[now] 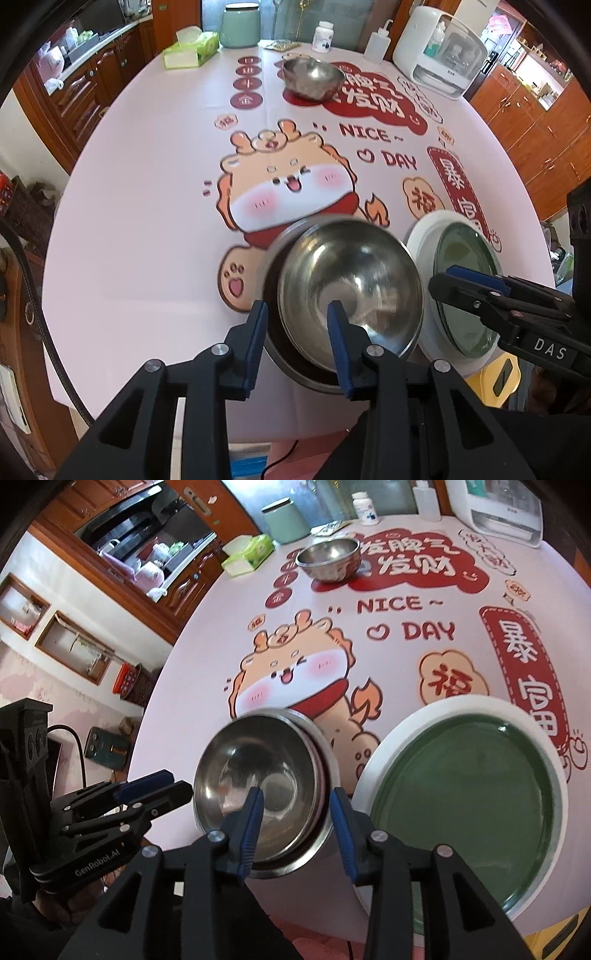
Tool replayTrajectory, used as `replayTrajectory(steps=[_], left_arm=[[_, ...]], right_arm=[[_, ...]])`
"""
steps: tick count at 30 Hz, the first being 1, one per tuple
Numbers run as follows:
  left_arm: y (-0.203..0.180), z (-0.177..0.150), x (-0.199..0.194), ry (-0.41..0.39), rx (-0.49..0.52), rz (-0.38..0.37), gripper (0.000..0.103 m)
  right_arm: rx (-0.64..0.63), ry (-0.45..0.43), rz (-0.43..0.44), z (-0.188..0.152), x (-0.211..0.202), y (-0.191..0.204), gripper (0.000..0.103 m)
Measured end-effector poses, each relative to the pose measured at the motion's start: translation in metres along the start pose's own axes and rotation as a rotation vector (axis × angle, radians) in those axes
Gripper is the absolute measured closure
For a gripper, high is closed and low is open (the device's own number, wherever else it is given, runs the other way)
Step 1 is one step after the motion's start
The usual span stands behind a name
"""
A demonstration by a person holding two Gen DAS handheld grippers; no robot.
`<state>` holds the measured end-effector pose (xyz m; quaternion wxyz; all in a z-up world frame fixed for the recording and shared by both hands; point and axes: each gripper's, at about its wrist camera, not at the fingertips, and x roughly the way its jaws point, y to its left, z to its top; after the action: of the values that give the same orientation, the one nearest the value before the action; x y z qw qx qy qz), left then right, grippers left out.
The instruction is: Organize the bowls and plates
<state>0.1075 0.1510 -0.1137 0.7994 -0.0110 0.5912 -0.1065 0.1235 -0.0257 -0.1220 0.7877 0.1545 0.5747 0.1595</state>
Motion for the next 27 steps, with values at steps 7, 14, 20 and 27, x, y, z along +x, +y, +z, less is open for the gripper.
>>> replayTrajectory(steps=[7, 14, 20, 27], left_arm=[[0.002, 0.021, -0.015, -0.042, 0.003, 0.011, 0.064], [-0.002, 0.041, -0.03, -0.072, 0.001, 0.046, 0.059], [-0.001, 0.057, -0.042, -0.104, -0.009, 0.097, 0.055], [0.001, 0.09, -0.055, -0.127, -0.022, 0.134, 0.051]], right_arm=[[-0.012, -0.068, -0.025, 0.02, -0.02, 0.005, 0.058], [-0.02, -0.125, -0.041, 0.043, -0.034, 0.006, 0.049], [-0.045, -0.164, -0.04, 0.068, -0.04, 0.007, 0.048], [-0.047, -0.225, -0.031, 0.106, -0.048, 0.009, 0.047]])
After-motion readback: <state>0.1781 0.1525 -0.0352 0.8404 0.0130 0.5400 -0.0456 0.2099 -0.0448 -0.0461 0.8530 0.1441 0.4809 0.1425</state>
